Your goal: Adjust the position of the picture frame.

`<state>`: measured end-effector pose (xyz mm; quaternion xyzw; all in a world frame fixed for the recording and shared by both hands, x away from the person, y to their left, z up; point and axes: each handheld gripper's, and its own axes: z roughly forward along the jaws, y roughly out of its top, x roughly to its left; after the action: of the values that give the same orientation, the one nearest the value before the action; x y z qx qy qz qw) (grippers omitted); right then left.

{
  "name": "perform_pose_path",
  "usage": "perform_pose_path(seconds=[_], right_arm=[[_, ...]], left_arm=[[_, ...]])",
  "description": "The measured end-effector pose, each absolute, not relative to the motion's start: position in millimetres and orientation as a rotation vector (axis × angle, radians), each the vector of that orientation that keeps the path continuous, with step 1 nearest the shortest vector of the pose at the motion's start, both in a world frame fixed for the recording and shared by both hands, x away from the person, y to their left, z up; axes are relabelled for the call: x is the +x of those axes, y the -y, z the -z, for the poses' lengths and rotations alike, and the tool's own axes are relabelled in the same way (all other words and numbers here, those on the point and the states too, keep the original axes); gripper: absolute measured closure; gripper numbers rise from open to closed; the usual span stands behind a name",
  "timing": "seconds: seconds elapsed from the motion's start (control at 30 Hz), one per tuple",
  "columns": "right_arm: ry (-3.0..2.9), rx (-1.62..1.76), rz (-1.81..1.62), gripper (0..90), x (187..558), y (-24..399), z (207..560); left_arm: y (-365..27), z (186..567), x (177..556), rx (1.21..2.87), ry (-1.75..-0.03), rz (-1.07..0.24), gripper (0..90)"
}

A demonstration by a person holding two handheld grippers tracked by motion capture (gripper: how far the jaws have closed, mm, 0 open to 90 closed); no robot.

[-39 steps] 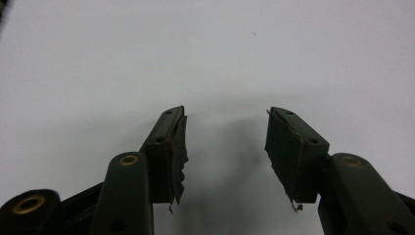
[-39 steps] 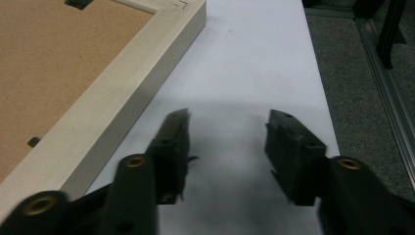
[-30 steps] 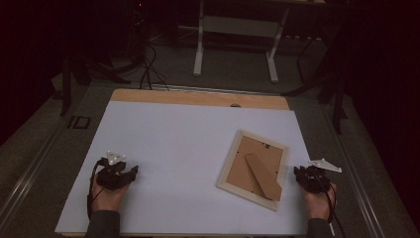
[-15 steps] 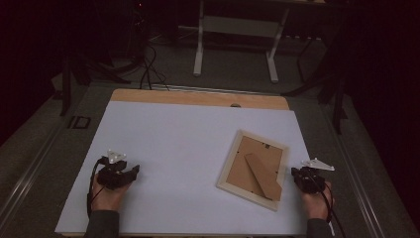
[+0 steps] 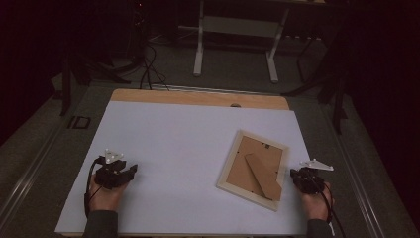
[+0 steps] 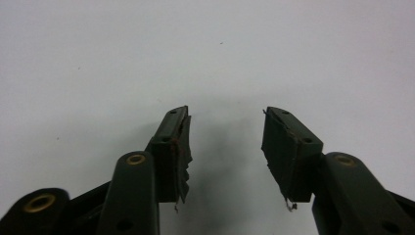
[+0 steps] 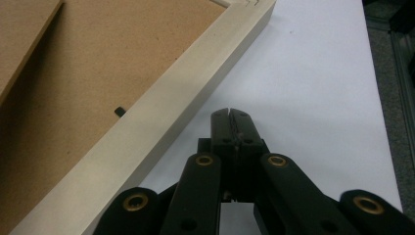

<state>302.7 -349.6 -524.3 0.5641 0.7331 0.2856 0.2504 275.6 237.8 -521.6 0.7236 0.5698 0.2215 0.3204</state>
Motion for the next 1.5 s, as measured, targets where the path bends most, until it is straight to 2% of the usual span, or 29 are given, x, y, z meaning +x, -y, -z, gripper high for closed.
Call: perform_pose_path(seconds=[0.23, 0.57, 1.5], right_arm=[[-2.025, 1.535, -0.782, 89.9, 299.1, 349.3, 526.8], [-2.039, 1.535, -0.789, 90.0, 294.2, 347.4, 526.0], [-2.136, 1.460, -0.826, 90.0, 291.1, 341.8, 526.2]], left_arm=[[-231.1, 521.0, 276.2, 1.928, -1.444, -0.618, 54.7], [-231.8, 519.9, 275.4, 1.900, -1.455, -0.628, 52.2], [-230.1, 516.6, 275.4, 1.878, -1.446, -0.591, 52.8]])
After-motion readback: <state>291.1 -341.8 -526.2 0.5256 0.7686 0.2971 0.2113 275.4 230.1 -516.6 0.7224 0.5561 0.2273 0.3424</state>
